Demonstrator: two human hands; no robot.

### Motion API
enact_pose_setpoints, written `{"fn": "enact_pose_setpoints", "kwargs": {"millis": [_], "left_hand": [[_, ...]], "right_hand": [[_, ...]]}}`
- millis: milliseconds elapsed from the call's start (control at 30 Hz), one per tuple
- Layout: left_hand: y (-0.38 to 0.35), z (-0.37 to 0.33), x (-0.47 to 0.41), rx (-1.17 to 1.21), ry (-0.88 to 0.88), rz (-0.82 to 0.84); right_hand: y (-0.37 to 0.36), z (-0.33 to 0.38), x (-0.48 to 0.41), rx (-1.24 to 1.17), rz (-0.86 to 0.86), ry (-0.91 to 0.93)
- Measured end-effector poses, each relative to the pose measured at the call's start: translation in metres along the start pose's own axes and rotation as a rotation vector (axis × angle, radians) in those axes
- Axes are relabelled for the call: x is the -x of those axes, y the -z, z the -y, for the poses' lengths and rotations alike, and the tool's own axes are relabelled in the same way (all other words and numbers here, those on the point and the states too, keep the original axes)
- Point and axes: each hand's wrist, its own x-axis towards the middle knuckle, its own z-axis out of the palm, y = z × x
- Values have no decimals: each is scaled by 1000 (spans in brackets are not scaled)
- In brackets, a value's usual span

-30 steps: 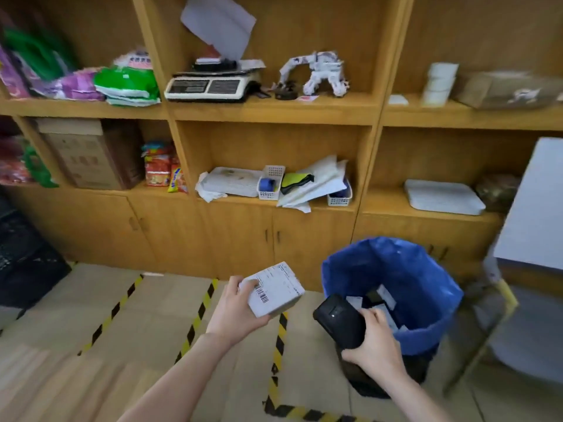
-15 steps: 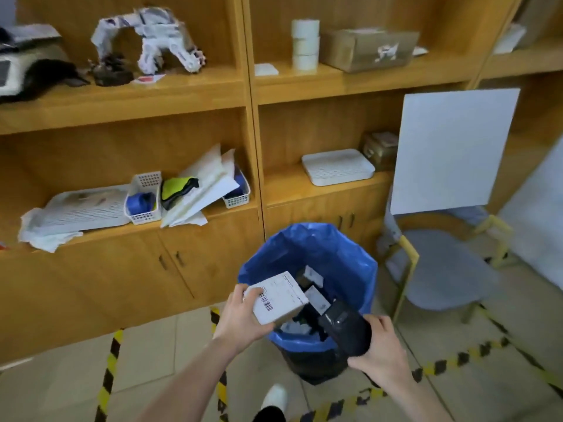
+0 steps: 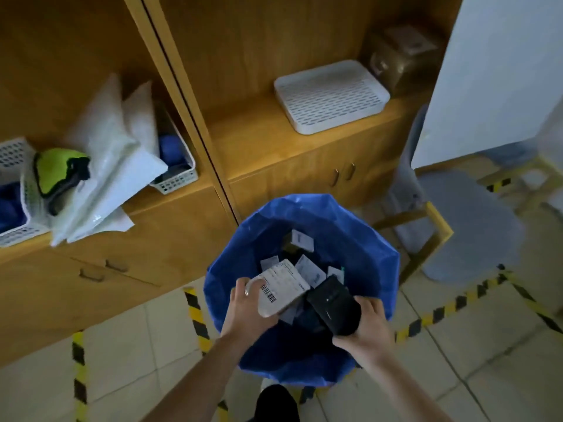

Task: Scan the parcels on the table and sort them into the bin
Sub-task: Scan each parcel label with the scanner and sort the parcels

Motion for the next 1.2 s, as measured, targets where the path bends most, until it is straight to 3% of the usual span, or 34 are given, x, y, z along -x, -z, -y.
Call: {"fn": "enact_pose_setpoints", "kwargs": {"millis": [200, 400, 633, 900, 1200], "left_hand": [[-61, 23, -66, 3, -23, 114], [-111, 36, -103, 17, -50, 222], [-117, 45, -114, -110, -63, 490], [-73, 25, -103, -167, -89, 417], [-5, -8, -40, -52, -64, 200]], "right_hand": [[-47, -12, -62, -143, -99, -182], [-73, -35, -94, -113, -115, -282], [-75, -43, -94, -51, -64, -323], [-47, -18, -65, -41, -37, -298], [-10, 7, -8, 47, 3, -72]]}}
